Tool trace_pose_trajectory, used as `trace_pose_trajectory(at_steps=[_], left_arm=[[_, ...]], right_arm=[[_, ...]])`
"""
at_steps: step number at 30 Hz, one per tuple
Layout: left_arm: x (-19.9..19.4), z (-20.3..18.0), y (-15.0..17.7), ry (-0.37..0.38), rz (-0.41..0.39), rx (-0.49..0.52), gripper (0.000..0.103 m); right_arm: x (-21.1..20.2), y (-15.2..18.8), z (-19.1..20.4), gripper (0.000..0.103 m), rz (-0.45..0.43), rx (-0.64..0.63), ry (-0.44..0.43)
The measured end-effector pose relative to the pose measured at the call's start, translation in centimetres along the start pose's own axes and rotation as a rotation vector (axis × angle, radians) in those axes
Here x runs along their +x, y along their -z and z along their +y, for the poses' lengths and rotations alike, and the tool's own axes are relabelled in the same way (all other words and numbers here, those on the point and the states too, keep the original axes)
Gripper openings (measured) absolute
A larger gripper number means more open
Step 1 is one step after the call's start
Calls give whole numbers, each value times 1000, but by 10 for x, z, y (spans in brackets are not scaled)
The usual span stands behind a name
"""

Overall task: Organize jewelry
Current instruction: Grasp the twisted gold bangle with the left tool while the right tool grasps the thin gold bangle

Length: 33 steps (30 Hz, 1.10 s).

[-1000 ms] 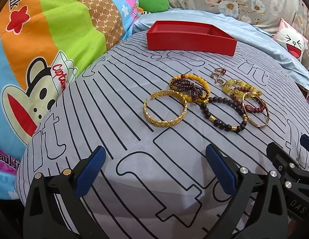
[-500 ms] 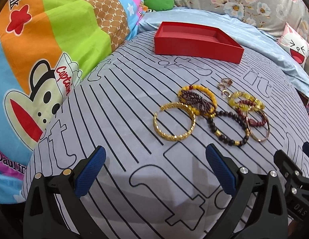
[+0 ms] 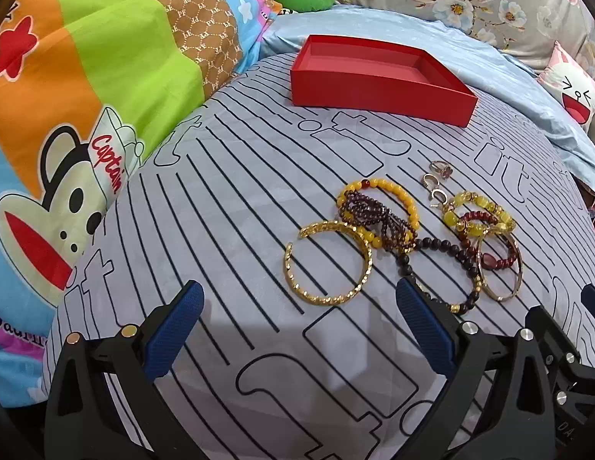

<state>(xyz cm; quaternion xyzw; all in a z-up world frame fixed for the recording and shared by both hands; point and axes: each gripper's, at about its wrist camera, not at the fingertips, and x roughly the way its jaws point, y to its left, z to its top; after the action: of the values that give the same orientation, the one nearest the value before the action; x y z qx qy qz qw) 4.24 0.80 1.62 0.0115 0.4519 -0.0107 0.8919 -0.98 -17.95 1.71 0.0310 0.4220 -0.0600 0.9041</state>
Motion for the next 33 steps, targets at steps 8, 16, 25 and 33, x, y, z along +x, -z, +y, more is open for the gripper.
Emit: trace_pose_trajectory(at_steps=[8,16,25,33], left_arm=[[9,-1,-5,7,24,-1,96],[14,-2,-9,17,26,2,95],[27,1,-10,83,62,-21,71],[29,-4,-9,87,54,3,53]], right_arm=[[4,-5,0,97,9,-3,-2],[9,-8,-4,96,17,9,-1],[13,-10,-4,97,25,9,-4],[19,-11,-4,97,35,8,-12]])
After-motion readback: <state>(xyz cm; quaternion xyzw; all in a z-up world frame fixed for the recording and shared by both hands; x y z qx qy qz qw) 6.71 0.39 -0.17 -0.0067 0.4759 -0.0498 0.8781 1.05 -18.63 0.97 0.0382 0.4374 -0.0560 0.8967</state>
